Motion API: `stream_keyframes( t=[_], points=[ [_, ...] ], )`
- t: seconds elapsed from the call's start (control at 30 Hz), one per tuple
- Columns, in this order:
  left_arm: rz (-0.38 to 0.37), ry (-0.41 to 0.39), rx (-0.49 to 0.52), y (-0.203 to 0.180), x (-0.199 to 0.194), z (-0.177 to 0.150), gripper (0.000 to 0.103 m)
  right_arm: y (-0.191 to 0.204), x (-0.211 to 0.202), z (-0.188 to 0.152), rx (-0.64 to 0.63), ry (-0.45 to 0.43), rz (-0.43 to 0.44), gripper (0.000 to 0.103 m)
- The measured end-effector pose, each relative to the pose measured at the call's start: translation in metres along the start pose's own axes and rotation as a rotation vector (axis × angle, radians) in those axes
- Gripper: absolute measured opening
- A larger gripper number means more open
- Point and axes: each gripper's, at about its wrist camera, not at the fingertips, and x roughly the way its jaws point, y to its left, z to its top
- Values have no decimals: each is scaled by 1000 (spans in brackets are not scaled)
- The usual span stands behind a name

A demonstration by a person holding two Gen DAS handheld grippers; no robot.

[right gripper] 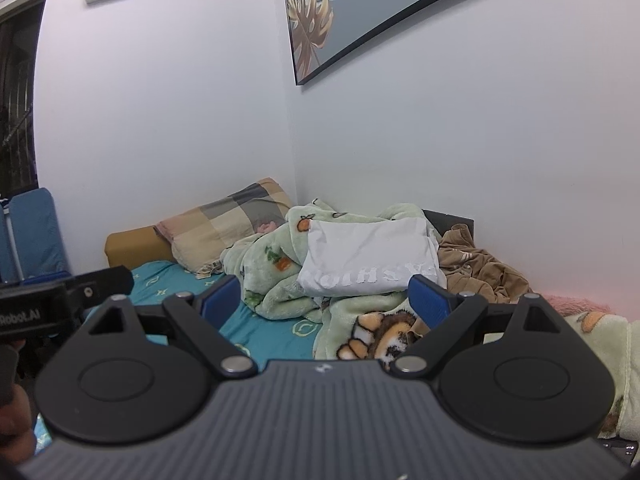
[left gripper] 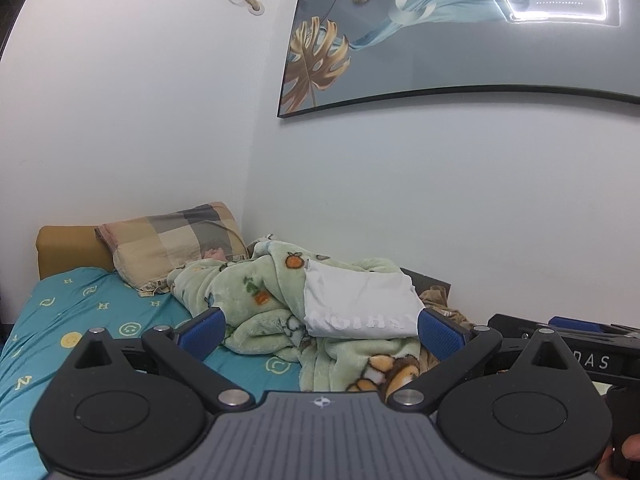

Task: Fold clothes

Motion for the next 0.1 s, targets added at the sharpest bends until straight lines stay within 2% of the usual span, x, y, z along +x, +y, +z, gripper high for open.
stream_keyframes(
  t=[0.1],
  points=[
    [-7,1,-7,1,-2,-1,103,1,-1,-1,-2,1,-2,92]
  ],
)
